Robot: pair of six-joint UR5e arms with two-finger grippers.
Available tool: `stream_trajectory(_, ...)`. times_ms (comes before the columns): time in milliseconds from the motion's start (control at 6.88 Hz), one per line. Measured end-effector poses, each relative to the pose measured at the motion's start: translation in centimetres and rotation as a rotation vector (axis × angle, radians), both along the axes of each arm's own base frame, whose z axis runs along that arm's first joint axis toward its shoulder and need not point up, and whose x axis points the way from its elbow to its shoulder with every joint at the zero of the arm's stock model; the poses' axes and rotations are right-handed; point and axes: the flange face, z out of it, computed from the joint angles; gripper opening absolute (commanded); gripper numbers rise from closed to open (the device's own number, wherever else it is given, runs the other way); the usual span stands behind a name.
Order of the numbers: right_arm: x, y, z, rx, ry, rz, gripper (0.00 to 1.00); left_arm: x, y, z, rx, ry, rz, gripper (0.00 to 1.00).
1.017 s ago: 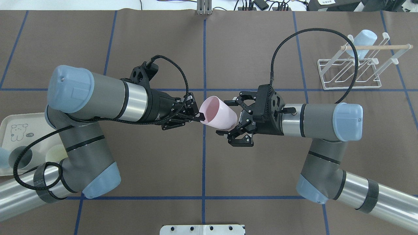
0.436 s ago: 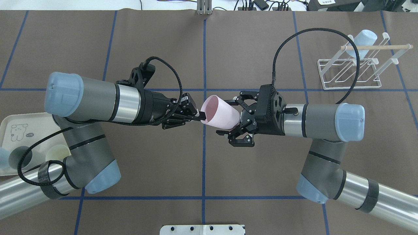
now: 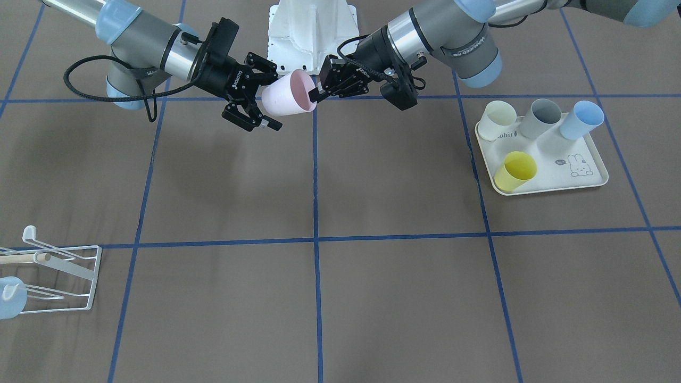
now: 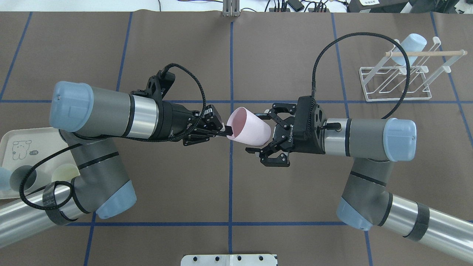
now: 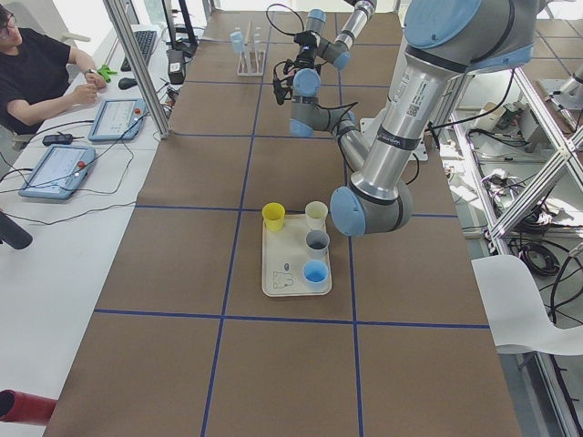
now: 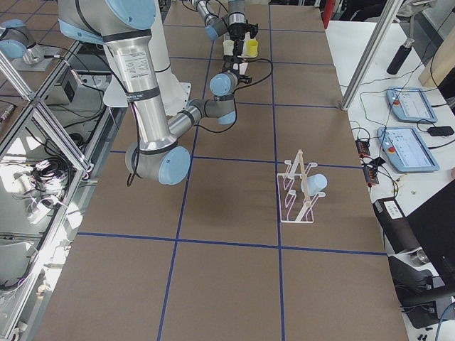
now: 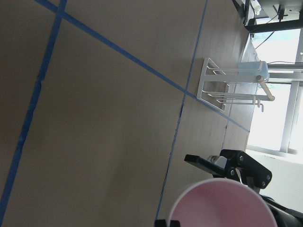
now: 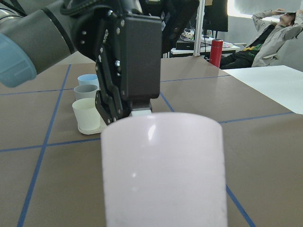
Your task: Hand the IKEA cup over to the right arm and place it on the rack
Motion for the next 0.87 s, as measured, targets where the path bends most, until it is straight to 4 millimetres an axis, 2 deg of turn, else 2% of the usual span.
stream_trajectory(872,0.32,0.03,0.34,-0.002,-0.007,-0.001,0.55,-0.20,0.02,0.04,0.001,0.001,-0.001,0.00)
